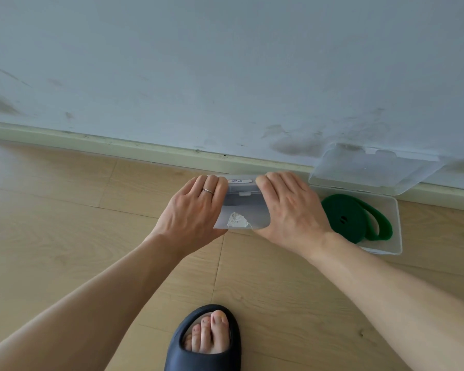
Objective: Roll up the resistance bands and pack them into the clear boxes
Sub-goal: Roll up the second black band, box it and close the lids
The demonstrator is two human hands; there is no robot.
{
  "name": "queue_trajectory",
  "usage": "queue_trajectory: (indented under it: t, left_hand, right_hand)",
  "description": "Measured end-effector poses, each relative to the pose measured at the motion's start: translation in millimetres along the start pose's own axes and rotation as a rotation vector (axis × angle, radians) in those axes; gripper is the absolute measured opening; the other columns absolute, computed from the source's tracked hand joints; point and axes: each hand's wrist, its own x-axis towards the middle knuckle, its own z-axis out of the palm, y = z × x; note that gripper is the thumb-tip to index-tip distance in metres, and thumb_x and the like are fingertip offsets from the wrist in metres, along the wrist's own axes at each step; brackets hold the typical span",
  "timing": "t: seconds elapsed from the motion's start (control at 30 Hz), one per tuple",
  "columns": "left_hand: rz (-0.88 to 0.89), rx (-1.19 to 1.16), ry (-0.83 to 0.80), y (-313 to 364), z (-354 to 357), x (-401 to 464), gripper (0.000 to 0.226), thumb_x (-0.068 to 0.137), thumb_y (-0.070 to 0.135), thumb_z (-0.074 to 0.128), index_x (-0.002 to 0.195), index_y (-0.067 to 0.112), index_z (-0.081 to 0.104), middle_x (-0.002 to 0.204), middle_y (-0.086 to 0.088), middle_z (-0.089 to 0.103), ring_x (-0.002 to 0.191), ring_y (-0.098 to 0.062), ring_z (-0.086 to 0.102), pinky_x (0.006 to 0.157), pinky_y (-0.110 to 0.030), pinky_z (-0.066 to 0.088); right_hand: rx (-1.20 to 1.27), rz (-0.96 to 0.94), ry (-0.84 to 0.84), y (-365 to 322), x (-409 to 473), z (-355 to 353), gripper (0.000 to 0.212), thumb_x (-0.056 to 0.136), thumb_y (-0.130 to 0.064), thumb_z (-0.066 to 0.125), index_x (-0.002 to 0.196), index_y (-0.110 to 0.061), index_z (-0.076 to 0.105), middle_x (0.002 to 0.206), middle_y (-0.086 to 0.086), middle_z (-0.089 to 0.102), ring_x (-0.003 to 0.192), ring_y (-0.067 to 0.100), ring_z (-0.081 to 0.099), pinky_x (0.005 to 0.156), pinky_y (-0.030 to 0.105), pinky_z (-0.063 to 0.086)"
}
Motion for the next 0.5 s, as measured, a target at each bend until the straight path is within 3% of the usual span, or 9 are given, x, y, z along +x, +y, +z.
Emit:
queue_trajectory:
  t: [0.13, 0.23, 0.33, 0.5]
  left_hand:
    - [0.021, 0.016, -0.003, -2.0, 0.0, 4.2, 0.069, 0.077, 0.053, 0.076, 0.116, 0.000, 0.054, 0.098, -0.010, 0.056, 0.083, -0.026, 0.055, 0.081, -0.036, 0.050]
    - [0.013, -0.008, -0.006, -2.6, -2.5, 6.9, 0.068, 0.077, 0.052, 0.077, 0.115, 0.000, 0.056, 0.097, -0.009, 0.058, 0.083, -0.026, 0.057, 0.080, -0.035, 0.051]
    - [-0.003, -0.031, -0.031, 0.1, -5.4, 4.2, 0.069, 0.074, 0.052, 0.080, 0.116, 0.002, 0.054, 0.100, -0.008, 0.056, 0.087, -0.026, 0.057, 0.086, -0.036, 0.051]
    - [0.012, 0.024, -0.046, 5.9, -8.4, 9.1, 0.068, 0.085, 0.057, 0.063, 0.120, -0.001, 0.052, 0.103, -0.011, 0.057, 0.093, -0.030, 0.057, 0.101, -0.042, 0.046]
  right_hand:
    - [-0.004, -0.005, 0.055, 0.9, 1.3, 3.2, 0.063, 0.073, -0.049, 0.079, 0.114, -0.005, 0.061, 0.095, 0.007, 0.059, 0.083, 0.029, 0.056, 0.079, 0.038, 0.046]
    - [-0.005, 0.004, 0.054, 1.0, 2.5, 3.3, 0.066, 0.069, -0.050, 0.082, 0.115, -0.006, 0.062, 0.094, 0.005, 0.060, 0.082, 0.028, 0.057, 0.078, 0.035, 0.044]
    - [0.021, 0.001, 0.048, 0.1, 0.1, 2.9, 0.067, 0.070, -0.050, 0.080, 0.117, -0.007, 0.061, 0.097, 0.005, 0.060, 0.085, 0.028, 0.056, 0.080, 0.037, 0.046]
    - [0.010, 0.017, 0.046, -0.6, -0.2, 3.0, 0.066, 0.071, -0.052, 0.079, 0.117, -0.007, 0.062, 0.097, 0.005, 0.061, 0.085, 0.028, 0.058, 0.081, 0.037, 0.048]
